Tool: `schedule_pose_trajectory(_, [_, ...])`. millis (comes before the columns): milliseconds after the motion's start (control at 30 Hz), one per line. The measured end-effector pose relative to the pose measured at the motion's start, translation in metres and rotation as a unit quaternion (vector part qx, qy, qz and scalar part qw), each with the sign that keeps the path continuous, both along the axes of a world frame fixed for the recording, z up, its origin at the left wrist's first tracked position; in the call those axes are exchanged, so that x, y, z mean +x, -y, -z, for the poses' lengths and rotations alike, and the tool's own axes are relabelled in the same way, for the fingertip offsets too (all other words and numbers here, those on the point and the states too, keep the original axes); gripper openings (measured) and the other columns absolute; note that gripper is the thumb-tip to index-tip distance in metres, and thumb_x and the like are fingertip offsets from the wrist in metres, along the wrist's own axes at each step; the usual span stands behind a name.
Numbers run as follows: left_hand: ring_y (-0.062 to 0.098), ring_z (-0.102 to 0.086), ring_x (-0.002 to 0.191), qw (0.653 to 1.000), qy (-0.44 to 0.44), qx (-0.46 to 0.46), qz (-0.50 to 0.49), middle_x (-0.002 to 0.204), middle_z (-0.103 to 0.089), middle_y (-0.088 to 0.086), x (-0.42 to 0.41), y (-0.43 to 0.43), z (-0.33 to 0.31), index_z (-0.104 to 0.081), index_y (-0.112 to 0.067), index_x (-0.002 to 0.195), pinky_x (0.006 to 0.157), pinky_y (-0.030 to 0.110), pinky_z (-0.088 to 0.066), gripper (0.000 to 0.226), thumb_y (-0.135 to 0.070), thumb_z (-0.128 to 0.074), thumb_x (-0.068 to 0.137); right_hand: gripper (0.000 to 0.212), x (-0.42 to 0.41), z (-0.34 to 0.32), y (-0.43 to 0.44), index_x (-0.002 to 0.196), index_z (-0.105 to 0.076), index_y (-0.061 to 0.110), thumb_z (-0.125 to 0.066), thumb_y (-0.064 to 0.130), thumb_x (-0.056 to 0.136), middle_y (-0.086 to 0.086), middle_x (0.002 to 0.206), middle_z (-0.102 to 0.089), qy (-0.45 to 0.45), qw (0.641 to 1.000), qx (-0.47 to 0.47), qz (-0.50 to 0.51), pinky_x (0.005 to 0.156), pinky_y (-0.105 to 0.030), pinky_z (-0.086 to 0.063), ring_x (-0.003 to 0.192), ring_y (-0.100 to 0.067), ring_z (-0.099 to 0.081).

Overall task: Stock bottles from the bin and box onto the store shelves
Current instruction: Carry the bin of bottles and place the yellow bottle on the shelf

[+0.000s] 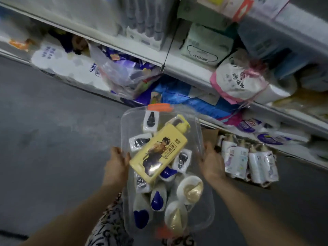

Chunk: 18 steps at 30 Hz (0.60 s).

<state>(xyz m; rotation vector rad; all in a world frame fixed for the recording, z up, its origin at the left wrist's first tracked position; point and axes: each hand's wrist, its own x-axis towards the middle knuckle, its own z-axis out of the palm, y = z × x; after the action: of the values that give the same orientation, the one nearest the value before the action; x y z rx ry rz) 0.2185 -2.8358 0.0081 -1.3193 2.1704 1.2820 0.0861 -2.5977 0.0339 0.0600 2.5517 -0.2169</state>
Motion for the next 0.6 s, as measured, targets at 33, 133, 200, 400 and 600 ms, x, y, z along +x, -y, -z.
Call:
schedule_pose_trajectory(33, [0.029,-0.053,0.074,1.000,0.008,0.002,0.003,0.084,-0.059,0.011,0.000,0.003,0.017,-0.042,-0.010,0.104,0.067,0.035,-0.036,0.019,-0.028,-0.047,0.101,0.032,0.001,0.016,0.001,0.124,-0.044,0.014,-0.058,0.024,0.097,-0.018,0.100,-0.069,0.001,1.000,0.002,-0.004,0.070,-0.036,-0.045,0.092,-0.038,-0.067])
schedule_pose_trajectory(133, [0.025,-0.050,0.065,0.999,0.037,0.000,0.022,0.075,-0.055,0.006,0.000,0.009,0.060,-0.040,-0.010,0.102,0.063,0.035,-0.034,0.019,-0.028,-0.046,0.101,0.035,0.003,0.063,0.003,0.128,-0.044,0.015,-0.058,0.026,0.097,-0.018,0.102,-0.070,0.009,1.000,0.006,-0.015,0.073,-0.038,-0.047,0.095,-0.039,-0.067])
schedule_pose_trajectory(200, [0.028,-0.049,0.065,0.998,0.049,-0.013,0.026,0.070,-0.050,0.003,0.001,0.010,0.093,-0.039,-0.009,0.101,0.062,0.035,-0.033,0.018,-0.026,-0.046,0.101,0.035,0.002,0.100,0.005,0.127,-0.045,0.015,-0.059,0.023,0.096,-0.019,0.103,-0.070,0.016,1.000,-0.001,-0.017,0.071,-0.037,-0.046,0.095,-0.040,-0.067])
schedule_pose_trajectory(400, [0.037,-0.060,0.075,0.997,0.080,0.000,-0.017,0.082,-0.058,0.012,0.009,-0.003,0.169,-0.037,-0.012,0.100,0.065,0.042,-0.050,0.020,-0.032,-0.043,0.102,0.036,-0.017,0.181,0.011,0.126,-0.044,0.015,-0.059,0.021,0.094,-0.017,0.100,-0.069,0.018,0.996,-0.022,-0.082,0.073,-0.045,-0.055,0.089,-0.039,-0.067])
schedule_pose_trajectory(600, [0.020,-0.054,0.063,0.986,0.133,0.028,-0.092,0.073,-0.049,0.004,0.011,-0.029,0.235,-0.042,-0.002,0.103,0.052,0.024,-0.045,0.023,-0.025,-0.047,0.101,0.030,-0.060,0.255,0.030,0.123,-0.044,0.015,-0.055,0.011,0.096,-0.019,0.096,-0.069,-0.001,0.982,-0.008,-0.188,0.070,-0.043,-0.050,0.087,-0.041,-0.066])
